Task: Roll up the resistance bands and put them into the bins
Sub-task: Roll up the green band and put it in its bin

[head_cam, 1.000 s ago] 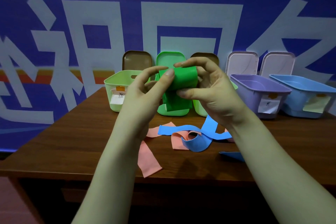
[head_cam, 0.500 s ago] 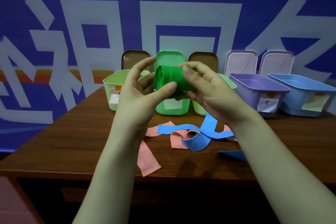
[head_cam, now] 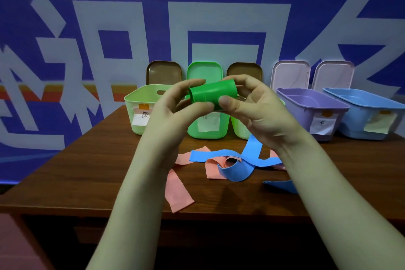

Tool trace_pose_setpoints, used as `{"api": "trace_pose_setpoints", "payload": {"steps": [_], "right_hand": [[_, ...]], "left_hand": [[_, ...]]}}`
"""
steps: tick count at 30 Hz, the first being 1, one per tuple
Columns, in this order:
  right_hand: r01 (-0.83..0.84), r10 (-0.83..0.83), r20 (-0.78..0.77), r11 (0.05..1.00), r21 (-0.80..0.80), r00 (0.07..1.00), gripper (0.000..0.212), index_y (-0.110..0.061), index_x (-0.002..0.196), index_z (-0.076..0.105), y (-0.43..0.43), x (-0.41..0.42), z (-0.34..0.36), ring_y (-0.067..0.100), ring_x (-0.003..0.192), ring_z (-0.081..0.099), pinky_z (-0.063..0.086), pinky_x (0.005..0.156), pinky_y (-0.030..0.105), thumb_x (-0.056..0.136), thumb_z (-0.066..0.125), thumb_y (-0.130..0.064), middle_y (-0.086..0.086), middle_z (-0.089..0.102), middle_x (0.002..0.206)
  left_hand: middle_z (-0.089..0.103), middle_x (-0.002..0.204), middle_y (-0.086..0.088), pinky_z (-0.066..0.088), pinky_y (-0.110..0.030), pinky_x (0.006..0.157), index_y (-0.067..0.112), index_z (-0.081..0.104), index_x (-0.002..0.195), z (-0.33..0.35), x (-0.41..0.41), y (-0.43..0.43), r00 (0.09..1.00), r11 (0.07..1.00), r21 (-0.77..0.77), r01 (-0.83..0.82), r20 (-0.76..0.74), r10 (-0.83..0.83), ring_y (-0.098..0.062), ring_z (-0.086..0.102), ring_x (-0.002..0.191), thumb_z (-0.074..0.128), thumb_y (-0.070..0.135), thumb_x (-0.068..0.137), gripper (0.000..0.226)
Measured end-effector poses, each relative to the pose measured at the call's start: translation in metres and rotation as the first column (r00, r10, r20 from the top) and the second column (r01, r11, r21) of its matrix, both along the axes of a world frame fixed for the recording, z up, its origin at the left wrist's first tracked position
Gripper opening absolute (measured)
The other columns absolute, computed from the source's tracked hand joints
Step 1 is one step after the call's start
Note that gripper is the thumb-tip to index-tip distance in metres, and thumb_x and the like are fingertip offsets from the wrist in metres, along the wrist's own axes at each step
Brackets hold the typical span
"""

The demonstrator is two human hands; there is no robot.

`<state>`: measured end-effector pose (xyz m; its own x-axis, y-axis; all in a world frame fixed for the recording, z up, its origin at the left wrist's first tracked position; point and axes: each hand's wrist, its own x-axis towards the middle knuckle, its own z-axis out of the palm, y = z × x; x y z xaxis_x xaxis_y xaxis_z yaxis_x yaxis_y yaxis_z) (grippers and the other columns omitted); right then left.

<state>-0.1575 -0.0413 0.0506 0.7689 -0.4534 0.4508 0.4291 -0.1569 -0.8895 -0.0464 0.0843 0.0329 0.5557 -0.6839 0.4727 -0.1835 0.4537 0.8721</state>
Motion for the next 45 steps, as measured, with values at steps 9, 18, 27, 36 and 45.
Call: {"api": "trace_pose_setpoints", "payload": {"steps": [9,18,27,36,45], "right_hand": [[0.023,-0.022,0.023,0.999,-0.038,0.999,0.044,-0.015,0.104,0.058,-0.005,-0.002,-0.003,0.016,0.095,0.065,0.055,0.09,0.031,0.062,0.071,-0.012,0.007,0.064,0.107],[0.0,-0.004,-0.051,0.997,-0.073,0.999,0.043,-0.013,0.106,0.058,-0.017,0.007,0.016,0.022,0.103,0.065,0.054,0.092,0.033,0.065,0.071,-0.01,0.009,0.065,0.11],[-0.079,0.08,-0.087,0.997,0.017,0.993,0.026,-0.008,0.109,0.06,-0.038,0.022,0.013,0.02,0.101,0.066,0.055,0.09,0.03,0.086,0.058,0.003,0.008,0.067,0.105],[-0.022,0.022,-0.116,1.0,-0.004,0.993,0.025,-0.004,0.109,0.062,-0.07,0.042,0.004,0.017,0.094,0.069,0.056,0.08,0.024,0.086,0.061,0.003,0.011,0.068,0.106],[0.009,-0.005,-0.114,0.999,0.033,0.993,0.031,0.003,0.115,0.059,-0.133,0.084,0.003,0.025,0.1,0.066,0.056,0.087,0.03,0.085,0.06,0.005,0.017,0.065,0.112]], "left_hand": [[0.066,0.115,-0.008,0.056,-0.029,0.086,0.019,0.063,0.112,0.0,-0.001,-0.003,0.999,1.0,-0.005,0.017,-0.05,-0.017,-0.021,0.067,0.104,0.071,0.018,0.071,0.042],[0.07,0.108,-0.011,0.056,-0.031,0.087,0.011,0.062,0.113,0.012,0.011,-0.019,0.996,1.0,-0.022,-0.016,-0.084,0.014,-0.023,0.069,0.099,0.069,0.007,0.08,0.034],[0.069,0.109,-0.011,0.056,-0.032,0.086,0.001,0.06,0.117,0.016,0.034,-0.037,0.999,0.995,0.101,-0.013,-0.048,0.018,-0.021,0.069,0.099,0.072,0.015,0.079,0.043],[0.067,0.115,-0.014,0.057,-0.032,0.083,0.002,0.062,0.111,0.008,0.06,-0.073,0.971,0.983,0.149,0.106,-0.227,-0.07,-0.024,0.065,0.108,0.068,0.008,0.081,0.031],[0.068,0.113,-0.015,0.055,-0.034,0.088,-0.001,0.062,0.113,0.005,0.101,-0.142,0.951,0.985,0.12,0.127,-0.296,-0.087,-0.023,0.065,0.104,0.067,0.005,0.082,0.033]]}}
